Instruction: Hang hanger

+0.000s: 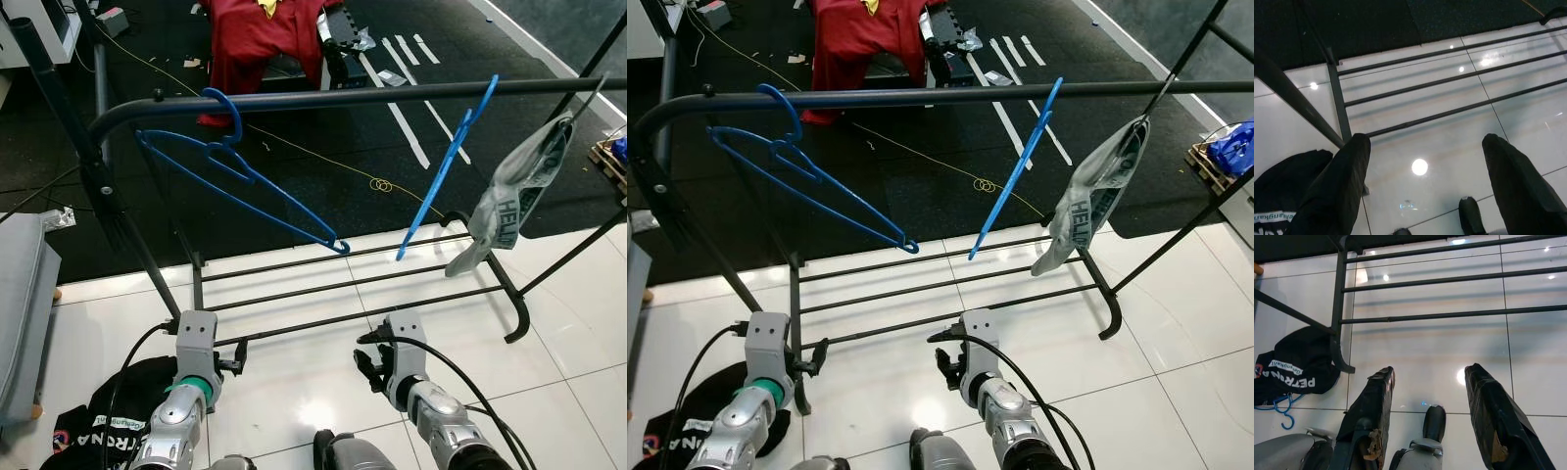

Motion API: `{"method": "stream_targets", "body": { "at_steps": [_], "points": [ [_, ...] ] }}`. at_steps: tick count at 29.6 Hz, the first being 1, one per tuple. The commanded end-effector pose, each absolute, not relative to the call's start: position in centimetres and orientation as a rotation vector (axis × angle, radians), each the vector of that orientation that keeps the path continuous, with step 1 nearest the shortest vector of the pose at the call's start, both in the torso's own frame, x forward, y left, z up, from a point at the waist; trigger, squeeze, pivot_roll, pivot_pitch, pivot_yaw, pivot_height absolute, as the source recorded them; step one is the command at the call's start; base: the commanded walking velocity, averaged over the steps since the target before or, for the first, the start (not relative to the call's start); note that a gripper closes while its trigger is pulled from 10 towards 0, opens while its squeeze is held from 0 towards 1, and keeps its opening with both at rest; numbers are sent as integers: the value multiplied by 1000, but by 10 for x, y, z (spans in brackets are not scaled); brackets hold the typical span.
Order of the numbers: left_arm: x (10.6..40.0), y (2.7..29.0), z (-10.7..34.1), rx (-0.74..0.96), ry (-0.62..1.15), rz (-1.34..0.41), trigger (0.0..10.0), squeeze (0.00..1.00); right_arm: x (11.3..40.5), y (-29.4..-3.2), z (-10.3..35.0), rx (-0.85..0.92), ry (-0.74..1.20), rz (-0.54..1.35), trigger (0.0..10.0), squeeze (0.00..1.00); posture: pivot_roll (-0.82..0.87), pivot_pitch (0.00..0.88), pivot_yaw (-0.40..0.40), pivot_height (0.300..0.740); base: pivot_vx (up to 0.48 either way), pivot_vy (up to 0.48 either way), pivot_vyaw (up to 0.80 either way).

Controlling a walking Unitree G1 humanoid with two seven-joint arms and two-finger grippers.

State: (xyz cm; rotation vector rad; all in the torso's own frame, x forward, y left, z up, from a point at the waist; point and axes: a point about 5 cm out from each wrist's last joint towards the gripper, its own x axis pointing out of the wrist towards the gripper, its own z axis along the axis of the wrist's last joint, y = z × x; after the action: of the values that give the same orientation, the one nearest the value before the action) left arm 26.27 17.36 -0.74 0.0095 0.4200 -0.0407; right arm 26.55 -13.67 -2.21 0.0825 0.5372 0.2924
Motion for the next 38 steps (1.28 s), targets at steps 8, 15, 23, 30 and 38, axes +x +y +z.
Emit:
{"method": "stream_targets", "body": {
  "at_steps": [8,15,23,30,38],
  "points": [
    [295,161,20,10,316,-102,10000,0,286,-146,-1,76,422,260,10000,0,-27,86,8,740,0,0,0],
    [312,160,41,5,227,-120,10000,0,307,-157,27,123,266,195,10000,0,-38,82,34,740,0,0,0],
    [256,175,-13,89,427,-152,10000,0,266,-155,-14,110,415,198,10000,0,-51,106,59,740,0,0,0],
    [279,165,1,89,383,-159,10000,0,279,-148,-5,84,407,243,10000,0,-38,99,37,740,0,0,0],
    [305,161,32,16,246,-130,10000,0,312,-149,34,85,230,247,10000,0,-46,97,31,740,0,0,0]
  ]
}}
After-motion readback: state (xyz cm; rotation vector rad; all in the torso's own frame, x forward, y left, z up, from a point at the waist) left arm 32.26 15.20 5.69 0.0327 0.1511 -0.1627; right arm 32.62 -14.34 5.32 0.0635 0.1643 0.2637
